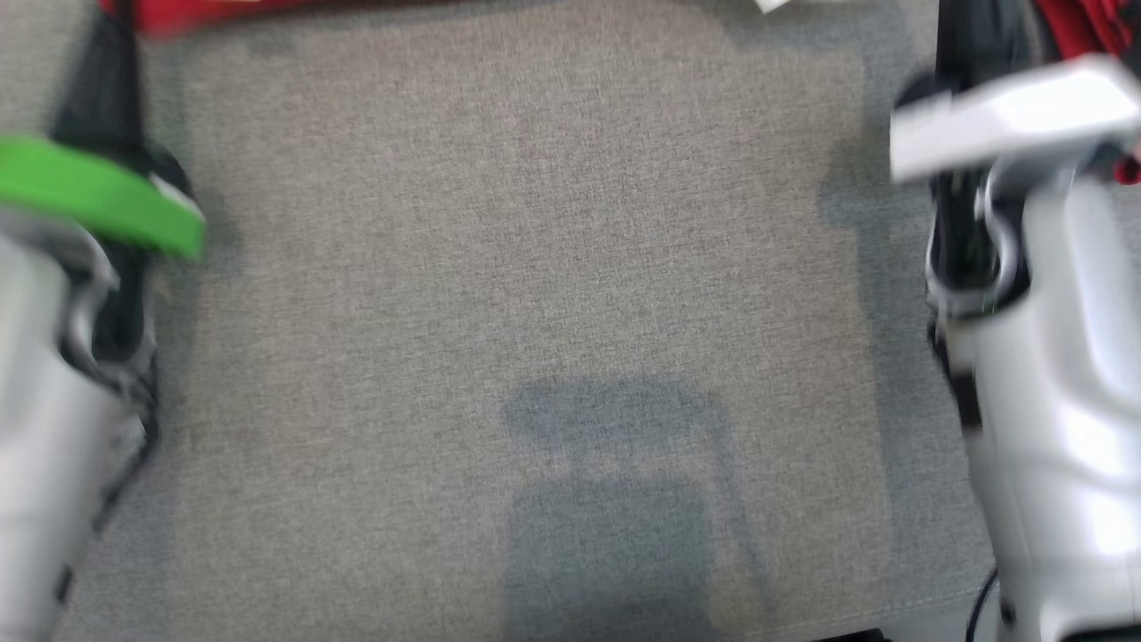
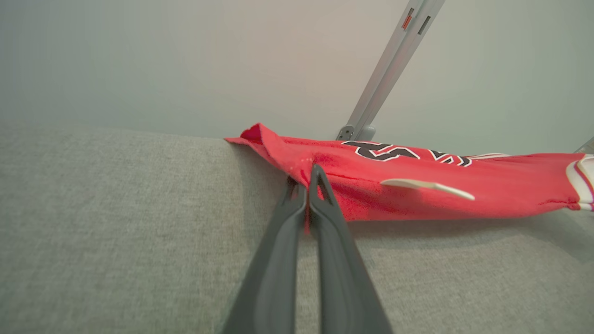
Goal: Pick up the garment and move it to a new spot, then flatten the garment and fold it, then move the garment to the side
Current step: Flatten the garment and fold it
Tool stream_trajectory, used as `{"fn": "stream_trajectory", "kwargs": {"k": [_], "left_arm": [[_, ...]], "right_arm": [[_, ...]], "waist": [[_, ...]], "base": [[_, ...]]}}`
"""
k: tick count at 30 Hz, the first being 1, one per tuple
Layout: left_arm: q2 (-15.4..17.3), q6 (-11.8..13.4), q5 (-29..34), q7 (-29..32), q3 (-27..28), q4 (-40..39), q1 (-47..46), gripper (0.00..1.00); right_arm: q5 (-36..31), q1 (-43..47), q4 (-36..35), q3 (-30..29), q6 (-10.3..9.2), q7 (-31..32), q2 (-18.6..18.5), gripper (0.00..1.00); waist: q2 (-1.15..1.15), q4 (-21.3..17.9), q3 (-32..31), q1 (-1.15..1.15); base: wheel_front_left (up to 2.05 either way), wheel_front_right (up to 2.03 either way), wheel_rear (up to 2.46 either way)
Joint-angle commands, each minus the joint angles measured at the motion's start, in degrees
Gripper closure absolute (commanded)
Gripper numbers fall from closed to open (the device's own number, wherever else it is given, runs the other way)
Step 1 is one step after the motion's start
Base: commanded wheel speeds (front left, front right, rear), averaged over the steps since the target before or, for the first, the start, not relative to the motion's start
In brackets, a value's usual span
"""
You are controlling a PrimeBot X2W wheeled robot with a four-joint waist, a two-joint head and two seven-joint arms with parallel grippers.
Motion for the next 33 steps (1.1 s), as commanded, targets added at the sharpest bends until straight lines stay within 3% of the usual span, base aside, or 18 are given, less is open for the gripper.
{"fn": "stream_trajectory", "kwargs": {"k": [1,6,14,18,23,33], "left_arm": [[0.2,-0.16,0.4,-0.67,-0.52,-0.74,4.81,1.0],[-1.96,0.11,0.72,-0.98,2.24,-5.28,20.02,1.0],[-7.07,5.85,2.35,-1.0,10.23,-18.25,46.73,1.0],[-9.01,8.12,1.98,-0.99,10.3,-25.13,57.11,1.0],[-9.22,9.17,1.31,1.35,8.65,-31.54,60.87,1.0],[-7.47,12.05,0.45,10.6,8.44,-36.38,49.66,1.0]], "right_arm": [[0.45,5.71,-2.71,1.67,-0.02,-0.7,-1.5,1.0],[3.7,24.86,-10.44,0.22,-0.08,-1.66,-3.08,1.0],[6.18,46.87,-16.96,-1.63,-0.07,2.51,-3.58,1.0],[7.4,54.07,-18.56,-3.18,-0.07,3.68,-2.74,1.0],[7.18,54.33,-20.55,-4.15,-0.06,5.16,-2.38,1.0],[2.06,37.4,-18.18,-3.07,-0.02,13.71,-5.31,1.0]], "waist": [[0.0,1.14,-6.27,0.0],[0.0,1.39,-13.88,0.0],[0.0,0.4,-22.33,0.0],[0.0,0.86,-22.63,0.0],[0.0,1.48,-20.22,0.0],[0.0,3.7,-14.73,0.0]], "base": [[0.0,0.0,0.0],[0.0,0.0,0.0],[0.0,0.0,0.0],[0.0,0.0,0.0],[0.0,0.0,0.0],[0.0,0.0,0.0]]}}
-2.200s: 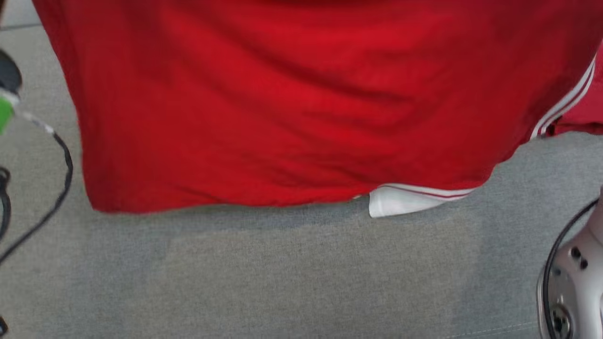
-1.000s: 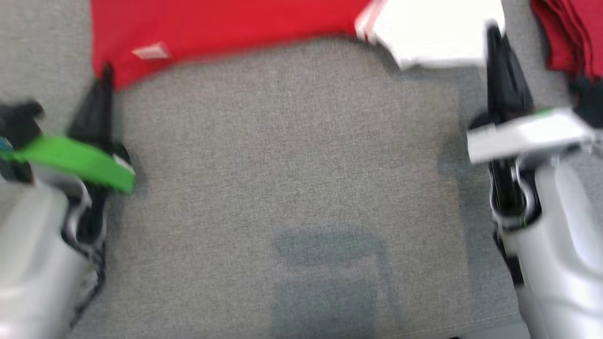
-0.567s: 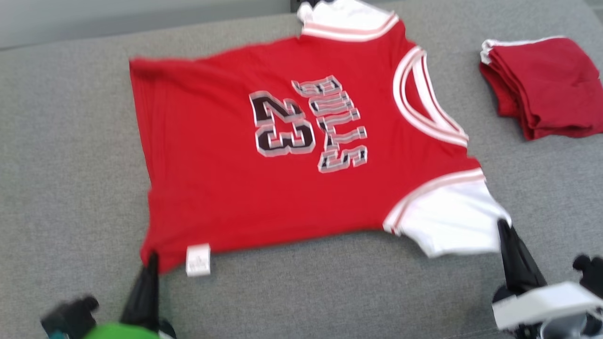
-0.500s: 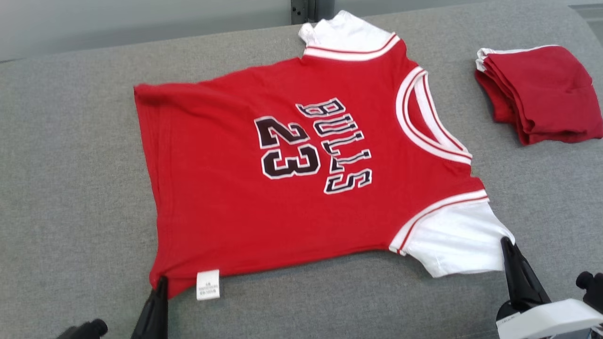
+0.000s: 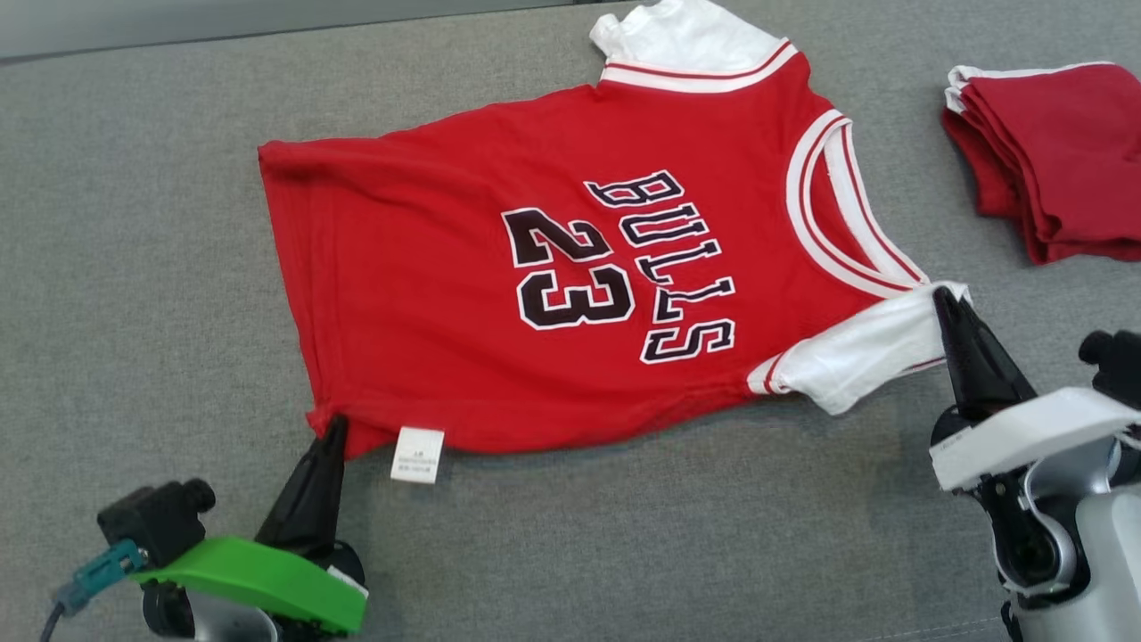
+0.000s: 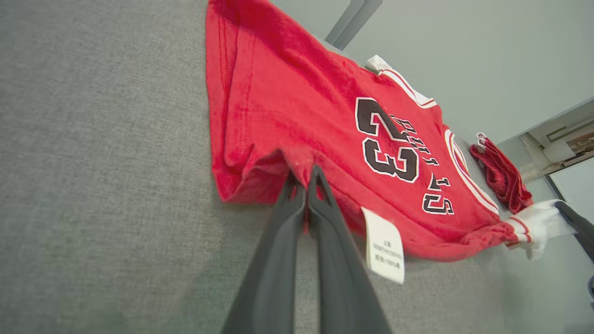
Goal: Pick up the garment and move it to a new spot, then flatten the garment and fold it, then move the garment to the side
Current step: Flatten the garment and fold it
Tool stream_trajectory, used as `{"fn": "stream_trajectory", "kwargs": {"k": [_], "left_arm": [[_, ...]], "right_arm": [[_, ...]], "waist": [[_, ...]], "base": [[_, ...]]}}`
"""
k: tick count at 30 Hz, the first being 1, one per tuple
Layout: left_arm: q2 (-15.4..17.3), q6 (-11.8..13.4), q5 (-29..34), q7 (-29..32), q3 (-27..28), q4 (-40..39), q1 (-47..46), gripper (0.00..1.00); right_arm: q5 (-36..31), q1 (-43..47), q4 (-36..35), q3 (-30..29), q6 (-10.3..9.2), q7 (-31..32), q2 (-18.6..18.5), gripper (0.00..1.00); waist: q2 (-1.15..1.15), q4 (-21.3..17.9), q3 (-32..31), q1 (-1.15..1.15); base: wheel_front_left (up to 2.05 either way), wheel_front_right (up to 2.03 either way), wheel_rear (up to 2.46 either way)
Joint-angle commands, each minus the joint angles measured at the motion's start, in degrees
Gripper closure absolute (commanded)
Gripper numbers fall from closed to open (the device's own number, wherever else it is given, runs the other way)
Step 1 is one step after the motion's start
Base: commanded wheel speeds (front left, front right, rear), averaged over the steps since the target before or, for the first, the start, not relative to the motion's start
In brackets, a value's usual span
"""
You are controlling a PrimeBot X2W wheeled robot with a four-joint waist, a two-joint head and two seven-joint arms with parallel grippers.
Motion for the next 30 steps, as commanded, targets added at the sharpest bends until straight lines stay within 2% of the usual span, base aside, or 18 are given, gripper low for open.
{"fn": "stream_trajectory", "kwargs": {"k": [1,10,11,12,13,14,15,19,23,27,30], "left_arm": [[0.23,0.69,-0.27,1.01,0.32,-0.08,-2.41,1.0],[1.15,3.57,-1.2,8.3,0.04,3.48,-11.06,1.0],[1.37,3.71,-0.76,8.92,-0.22,4.18,-12.0,1.0],[1.5,3.8,-0.43,9.56,-0.6,4.84,-12.68,1.0],[1.36,3.69,-0.48,10.21,-0.97,5.58,-13.27,0.87],[1.25,3.37,-0.45,10.23,-1.03,6.07,-14.07,0.62],[1.22,2.89,-0.24,9.9,-0.99,6.38,-15.03,0.0],[2.14,2.66,0.84,9.39,-0.72,8.65,-16.64,0.0],[3.89,2.25,0.38,10.24,-0.45,7.52,-13.96,0.0],[5.98,1.9,-1.02,12.7,-1.1,4.11,-9.94,0.0],[7.2,2.75,-1.31,14.06,-1.14,2.81,-8.23,0.0]], "right_arm": [[-0.81,-2.56,1.14,0.07,0.0,1.27,-0.41,1.0],[-5.68,-14.53,10.27,0.9,0.0,7.14,-1.81,1.0],[-6.24,-15.58,11.29,1.34,0.0,7.54,-2.02,0.96],[-6.52,-16.5,12.18,1.83,0.0,7.79,-2.07,0.61],[-6.8,-17.62,13.05,2.01,0.0,7.56,-2.07,0.0],[-7.45,-18.81,13.88,1.79,0.0,6.88,-2.31,0.0],[-8.23,-19.72,14.85,1.74,0.0,6.49,-2.8,0.0],[-9.93,-21.5,16.5,2.11,0.0,3.83,-3.49,0.0],[-10.47,-19.42,13.84,2.9,0.0,3.06,-5.06,0.0],[-11.29,-15.01,8.75,3.75,-0.01,8.12,-8.46,0.0],[-12.14,-11.73,5.75,3.6,-0.01,14.12,-11.22,0.0]], "waist": [[0.0,1.61,1.92,0.01],[0.0,3.08,3.26,0.01],[0.0,3.14,3.41,0.01],[0.0,3.18,3.5,0.01],[0.0,3.21,3.63,0.01],[0.0,3.2,3.81,0.01],[0.0,3.25,4.01,0.01],[0.0,3.31,3.76,0.01],[0.0,2.68,2.8,0.01],[0.0,2.17,2.91,0.01],[0.0,1.95,4.3,0.01]], "base": [[0.0,0.0,0.0],[0.0,0.0,0.0],[0.0,0.0,0.0],[0.0,0.0,0.0],[0.0,0.0,0.0],[0.0,0.0,0.0],[0.0,0.0,0.0],[0.0,0.0,0.0],[0.0,0.0,0.0],[0.0,0.0,0.0],[0.0,0.0,0.0]]}}
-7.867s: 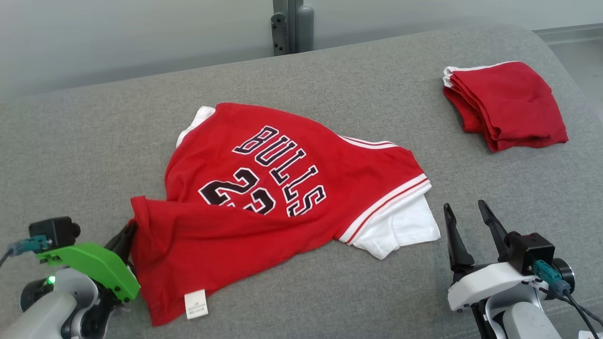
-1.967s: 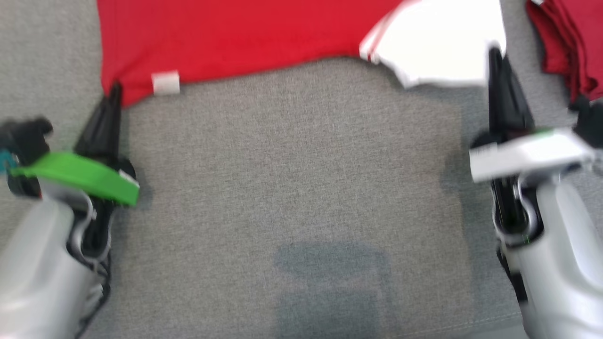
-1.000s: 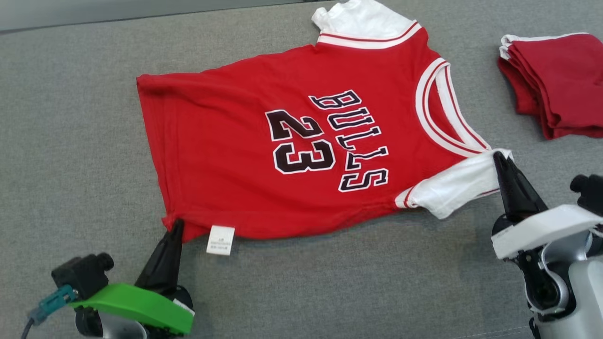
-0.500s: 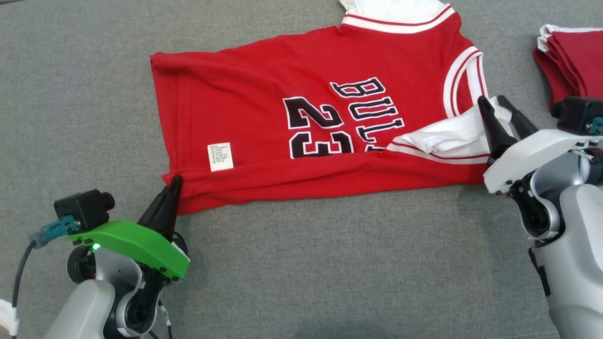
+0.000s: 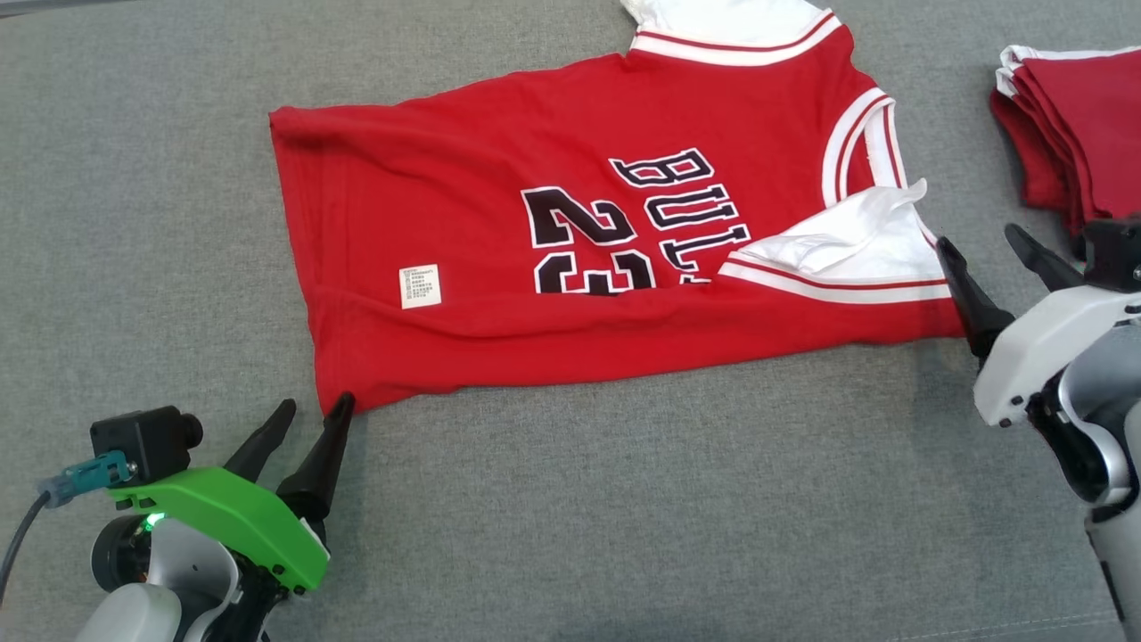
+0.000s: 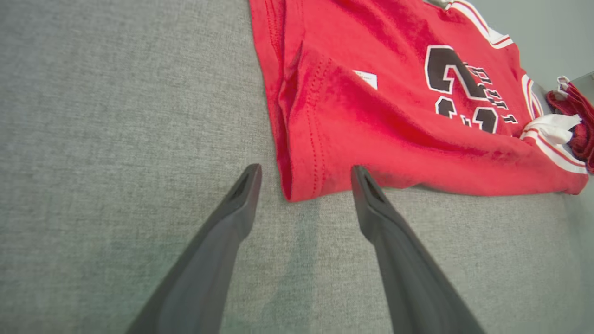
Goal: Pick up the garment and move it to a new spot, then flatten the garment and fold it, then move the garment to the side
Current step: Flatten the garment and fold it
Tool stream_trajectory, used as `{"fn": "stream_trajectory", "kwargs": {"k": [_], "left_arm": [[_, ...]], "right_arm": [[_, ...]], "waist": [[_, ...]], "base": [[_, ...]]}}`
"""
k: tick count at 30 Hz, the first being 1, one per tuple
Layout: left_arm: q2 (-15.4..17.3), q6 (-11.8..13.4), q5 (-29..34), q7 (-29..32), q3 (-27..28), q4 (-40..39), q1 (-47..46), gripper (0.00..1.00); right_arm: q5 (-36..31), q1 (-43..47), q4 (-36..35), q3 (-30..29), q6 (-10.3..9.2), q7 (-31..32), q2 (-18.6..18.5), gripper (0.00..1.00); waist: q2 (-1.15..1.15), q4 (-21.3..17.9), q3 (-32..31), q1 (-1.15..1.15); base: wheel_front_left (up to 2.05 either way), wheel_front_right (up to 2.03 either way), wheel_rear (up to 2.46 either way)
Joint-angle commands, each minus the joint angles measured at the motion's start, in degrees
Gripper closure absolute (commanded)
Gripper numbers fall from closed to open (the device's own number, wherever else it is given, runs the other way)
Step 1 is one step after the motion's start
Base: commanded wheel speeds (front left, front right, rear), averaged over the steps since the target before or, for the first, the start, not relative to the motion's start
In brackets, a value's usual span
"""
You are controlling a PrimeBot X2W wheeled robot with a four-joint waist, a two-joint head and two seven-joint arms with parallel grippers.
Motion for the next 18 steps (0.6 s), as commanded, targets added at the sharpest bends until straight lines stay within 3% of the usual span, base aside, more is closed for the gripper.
{"fn": "stream_trajectory", "kwargs": {"k": [1,11,12,13,14,15,18], "left_arm": [[0.57,0.38,-0.21,0.32,0.28,-0.28,0.32,0.0],[-0.71,-1.5,-1.79,3.13,-1.22,1.99,-3.91,0.0],[-0.85,-1.92,-2.03,3.23,-1.41,2.58,-4.25,0.55],[-0.96,-2.58,-2.28,3.49,-1.71,3.1,-4.48,0.95],[-0.92,-3.39,-2.55,3.75,-2.08,3.63,-4.62,1.0],[-0.93,-4.07,-2.96,4.01,-2.33,4.07,-4.53,1.0],[-0.64,-5.73,-4.67,4.57,-2.26,4.44,-3.76,1.0]], "right_arm": [[-0.35,1.07,-1.02,0.13,-0.01,1.87,-1.08,0.0],[-0.45,2.08,-2.84,-0.43,-0.01,15.94,0.3,0.0],[0.17,1.9,-2.61,-0.07,0.0,16.5,0.59,0.0],[0.79,1.67,-2.33,0.06,0.0,16.88,0.91,0.0],[1.43,1.42,-2.17,0.14,0.0,16.92,1.09,0.37],[2.2,1.21,-2.07,-0.01,0.0,16.77,1.27,1.0],[4.43,1.53,-2.16,-1.04,-0.01,16.9,0.97,1.0]], "waist": [[0.0,-0.16,1.39,0.0],[0.0,0.89,6.39,0.0],[0.0,0.96,6.52,0.0],[0.0,1.01,6.58,0.0],[0.0,1.06,6.45,0.0],[0.0,1.11,6.03,0.0],[0.0,0.99,4.27,0.0]], "base": [[0.0,0.0,0.0],[0.0,0.0,0.0],[0.0,0.0,0.0],[0.0,0.0,0.0],[0.0,0.0,0.0],[0.0,0.0,0.0],[0.0,0.0,0.0]]}}
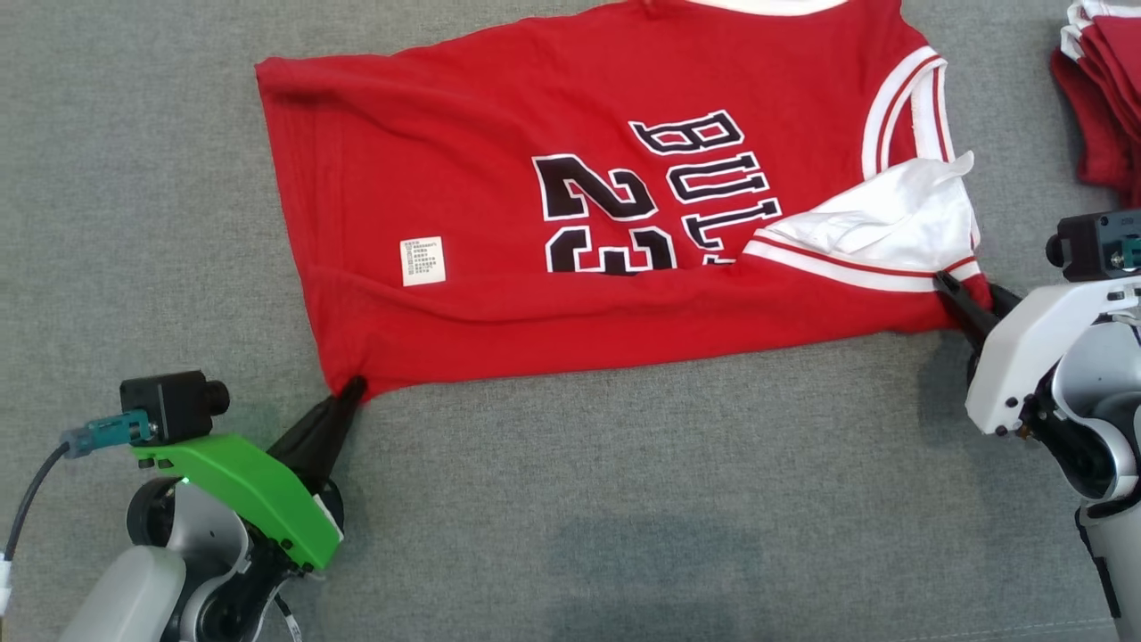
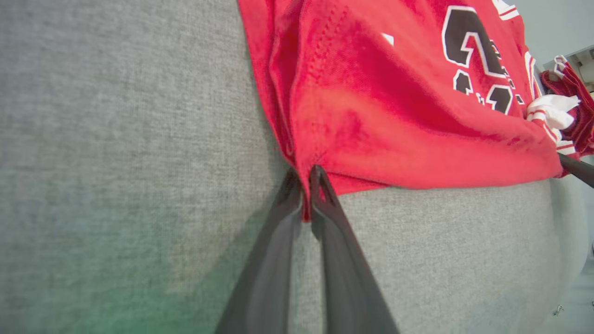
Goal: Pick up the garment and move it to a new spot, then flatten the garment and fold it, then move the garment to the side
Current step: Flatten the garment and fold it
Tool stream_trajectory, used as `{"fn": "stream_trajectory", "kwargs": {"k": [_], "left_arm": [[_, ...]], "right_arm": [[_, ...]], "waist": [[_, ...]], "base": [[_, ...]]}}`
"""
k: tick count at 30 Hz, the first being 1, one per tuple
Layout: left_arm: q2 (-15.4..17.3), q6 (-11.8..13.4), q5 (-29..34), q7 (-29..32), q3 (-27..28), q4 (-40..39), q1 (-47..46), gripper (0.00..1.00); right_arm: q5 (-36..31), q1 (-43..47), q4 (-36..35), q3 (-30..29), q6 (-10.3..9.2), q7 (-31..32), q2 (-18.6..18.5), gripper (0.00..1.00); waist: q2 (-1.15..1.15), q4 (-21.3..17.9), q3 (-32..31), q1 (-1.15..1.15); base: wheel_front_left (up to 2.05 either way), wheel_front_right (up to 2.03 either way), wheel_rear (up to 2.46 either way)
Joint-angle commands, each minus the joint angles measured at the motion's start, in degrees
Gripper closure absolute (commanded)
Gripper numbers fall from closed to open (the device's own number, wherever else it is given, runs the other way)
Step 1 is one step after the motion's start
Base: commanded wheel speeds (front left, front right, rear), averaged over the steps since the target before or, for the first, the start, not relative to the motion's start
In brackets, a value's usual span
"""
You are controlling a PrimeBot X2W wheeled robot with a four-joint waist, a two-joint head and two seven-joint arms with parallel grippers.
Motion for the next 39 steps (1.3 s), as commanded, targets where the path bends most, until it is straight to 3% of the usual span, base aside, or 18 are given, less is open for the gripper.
{"fn": "stream_trajectory", "kwargs": {"k": [1,7,13,18,19,20,21,22,27,32,36,39], "left_arm": [[0.42,-0.59,-1.03,1.02,-0.62,0.5,1.27,1.0],[3.67,-2.14,-3.52,4.2,-0.68,-3.59,5.0,1.0],[7.6,-0.98,-5.85,6.52,0.04,-12.18,11.99,1.0],[6.88,0.34,-5.61,5.48,-0.43,-13.32,14.87,0.99],[6.22,0.48,-5.55,5.17,-0.64,-13.15,14.91,0.75],[6.07,0.35,-5.22,5.0,-1.03,-12.86,14.96,0.64],[5.79,0.29,-4.93,4.67,-1.19,-12.61,14.99,0.48],[5.34,0.57,-4.87,4.22,-1.14,-12.48,15.15,0.0],[7.77,1.39,-2.4,2.39,0.98,-14.54,14.1,0.0],[10.86,1.49,-0.98,4.32,4.3,-17.39,5.78,0.0],[10.11,0.46,0.8,8.0,3.32,-13.55,-7.25,0.0],[6.83,-0.54,1.08,10.14,0.79,-8.58,-15.39,0.0]], "right_arm": [[1.24,1.06,0.65,-0.11,-0.01,0.68,-0.34,1.0],[5.88,5.88,-3.63,-2.42,-0.01,3.71,-3.03,1.0],[9.72,13.85,-10.6,-6.07,-0.01,8.89,-5.0,1.0],[8.87,16.84,-10.23,-7.98,-0.01,9.17,-2.97,1.0],[8.13,16.9,-9.62,-8.01,-0.01,8.87,-2.53,1.0],[7.51,16.86,-9.11,-7.76,-0.01,8.54,-2.27,0.81],[7.09,16.83,-8.7,-7.47,-0.01,8.1,-2.01,0.22],[6.77,16.85,-8.37,-7.38,-0.01,7.71,-1.98,0.0],[5.96,13.88,-13.93,-8.36,-0.01,8.71,-6.72,0.0],[7.07,2.54,-20.07,-8.37,-0.01,13.94,-10.42,0.0],[4.06,-11.93,-16.67,-4.65,0.0,18.33,-10.6,0.0],[0.88,-21.35,-10.54,-1.9,-0.01,19.51,-9.16,0.0]], "waist": [[0.0,-0.24,-2.09,0.0],[0.0,-0.96,-6.57,0.0],[0.0,-1.69,-6.26,0.0],[0.0,-1.46,-3.61,0.0],[0.0,-1.32,-3.2,0.0],[0.0,-1.21,-2.97,0.0],[0.0,-1.04,-2.79,0.0],[0.0,-0.84,-2.63,0.0],[0.0,0.42,-1.31,0.0],[0.0,2.14,2.54,0.0],[0.0,4.88,6.71,0.0],[0.0,6.91,8.49,0.0]], "base": [[0.0,0.0,0.0],[0.0,0.0,0.0],[0.0,0.0,0.0],[0.0,0.0,0.0],[0.0,0.0,0.0],[0.0,0.0,0.0],[0.0,0.0,0.0],[0.0,0.0,0.0],[0.0,0.0,0.0],[0.0,0.0,0.0],[0.0,0.0,0.0],[0.0,0.0,0.0]]}}
